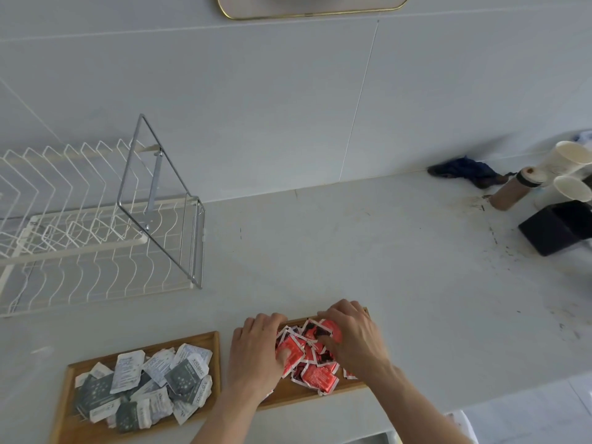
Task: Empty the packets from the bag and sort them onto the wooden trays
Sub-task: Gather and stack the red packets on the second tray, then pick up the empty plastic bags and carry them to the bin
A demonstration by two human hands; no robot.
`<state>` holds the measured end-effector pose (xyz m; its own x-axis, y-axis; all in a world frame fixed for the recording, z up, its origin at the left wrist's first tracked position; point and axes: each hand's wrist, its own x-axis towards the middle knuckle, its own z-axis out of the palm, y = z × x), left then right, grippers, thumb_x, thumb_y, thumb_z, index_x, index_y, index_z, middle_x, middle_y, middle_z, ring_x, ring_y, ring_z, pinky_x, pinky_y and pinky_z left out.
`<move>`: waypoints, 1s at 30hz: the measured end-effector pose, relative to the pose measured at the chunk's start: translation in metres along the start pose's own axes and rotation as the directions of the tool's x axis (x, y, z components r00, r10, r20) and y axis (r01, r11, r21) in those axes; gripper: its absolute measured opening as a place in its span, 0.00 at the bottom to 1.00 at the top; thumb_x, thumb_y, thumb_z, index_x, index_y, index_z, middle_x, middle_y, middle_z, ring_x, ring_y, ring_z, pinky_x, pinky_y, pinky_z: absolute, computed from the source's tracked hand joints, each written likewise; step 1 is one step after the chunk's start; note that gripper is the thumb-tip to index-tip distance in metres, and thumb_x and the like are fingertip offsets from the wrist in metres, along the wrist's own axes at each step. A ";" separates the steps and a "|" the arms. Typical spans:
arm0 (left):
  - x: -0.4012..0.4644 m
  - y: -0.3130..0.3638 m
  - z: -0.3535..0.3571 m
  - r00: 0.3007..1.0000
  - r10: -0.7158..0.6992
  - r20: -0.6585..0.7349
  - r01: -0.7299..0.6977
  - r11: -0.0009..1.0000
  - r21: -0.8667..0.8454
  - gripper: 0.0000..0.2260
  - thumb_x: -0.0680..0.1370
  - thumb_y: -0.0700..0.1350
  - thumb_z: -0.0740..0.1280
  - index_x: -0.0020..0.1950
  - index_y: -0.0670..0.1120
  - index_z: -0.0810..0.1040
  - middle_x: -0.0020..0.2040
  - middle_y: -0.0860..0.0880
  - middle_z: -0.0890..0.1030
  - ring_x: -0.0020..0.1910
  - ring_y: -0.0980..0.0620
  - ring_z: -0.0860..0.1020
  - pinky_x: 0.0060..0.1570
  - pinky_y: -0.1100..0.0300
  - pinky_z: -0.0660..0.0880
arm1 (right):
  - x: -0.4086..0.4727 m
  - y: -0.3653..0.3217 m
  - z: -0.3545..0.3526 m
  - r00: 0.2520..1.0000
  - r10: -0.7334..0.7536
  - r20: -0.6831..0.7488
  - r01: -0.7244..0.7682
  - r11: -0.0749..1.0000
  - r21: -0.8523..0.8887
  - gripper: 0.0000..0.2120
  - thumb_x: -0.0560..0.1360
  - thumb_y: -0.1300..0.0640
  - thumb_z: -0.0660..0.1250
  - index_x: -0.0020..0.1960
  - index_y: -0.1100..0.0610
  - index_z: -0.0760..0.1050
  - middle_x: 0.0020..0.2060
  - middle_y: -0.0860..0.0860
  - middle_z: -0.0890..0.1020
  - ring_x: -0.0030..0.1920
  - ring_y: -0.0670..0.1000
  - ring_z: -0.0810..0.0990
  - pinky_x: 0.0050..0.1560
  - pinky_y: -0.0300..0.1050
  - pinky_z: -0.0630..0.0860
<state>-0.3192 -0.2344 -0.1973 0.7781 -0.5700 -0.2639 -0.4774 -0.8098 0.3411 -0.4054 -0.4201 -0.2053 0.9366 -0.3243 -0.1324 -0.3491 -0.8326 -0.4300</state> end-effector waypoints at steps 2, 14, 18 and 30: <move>-0.004 -0.001 0.003 0.999 0.037 0.035 -0.037 0.999 0.011 0.22 0.76 0.58 0.68 0.69 0.60 0.68 0.67 0.57 0.73 0.69 0.54 0.68 0.71 0.55 0.63 | -0.003 -0.001 0.002 0.999 -0.032 0.022 0.032 0.999 -0.020 0.17 0.74 0.45 0.72 0.62 0.45 0.81 0.56 0.45 0.81 0.59 0.51 0.76 0.54 0.48 0.77; -0.006 -0.007 -0.003 0.995 0.035 -0.097 -0.039 0.998 -0.041 0.25 0.78 0.60 0.64 0.73 0.58 0.64 0.72 0.57 0.70 0.73 0.53 0.66 0.75 0.55 0.60 | -0.001 0.000 0.005 0.998 -0.016 -0.055 0.014 0.998 -0.054 0.20 0.76 0.39 0.66 0.64 0.45 0.79 0.69 0.50 0.77 0.73 0.54 0.71 0.68 0.54 0.73; 0.000 -0.013 -0.013 0.986 0.004 -0.165 -0.007 1.000 -0.021 0.28 0.79 0.63 0.60 0.77 0.58 0.58 0.79 0.55 0.62 0.78 0.52 0.58 0.78 0.53 0.52 | 0.009 -0.002 -0.003 0.995 0.014 -0.094 -0.021 0.997 -0.072 0.29 0.77 0.34 0.60 0.74 0.46 0.70 0.78 0.53 0.66 0.80 0.55 0.60 0.77 0.56 0.60; 0.003 -0.055 -0.033 0.970 -0.092 -0.225 0.115 0.989 0.092 0.41 0.72 0.78 0.47 0.81 0.60 0.48 0.83 0.49 0.45 0.81 0.44 0.43 0.75 0.41 0.41 | 0.041 -0.055 -0.004 0.995 0.066 0.069 -0.049 0.972 -0.232 0.47 0.66 0.17 0.36 0.80 0.38 0.35 0.79 0.51 0.30 0.78 0.57 0.27 0.77 0.67 0.34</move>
<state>-0.2774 -0.1869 -0.1871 0.8905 -0.4471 -0.0841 -0.4203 -0.8793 0.2242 -0.3480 -0.3899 -0.1836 0.9113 -0.3472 -0.2214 -0.3916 -0.8971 -0.2045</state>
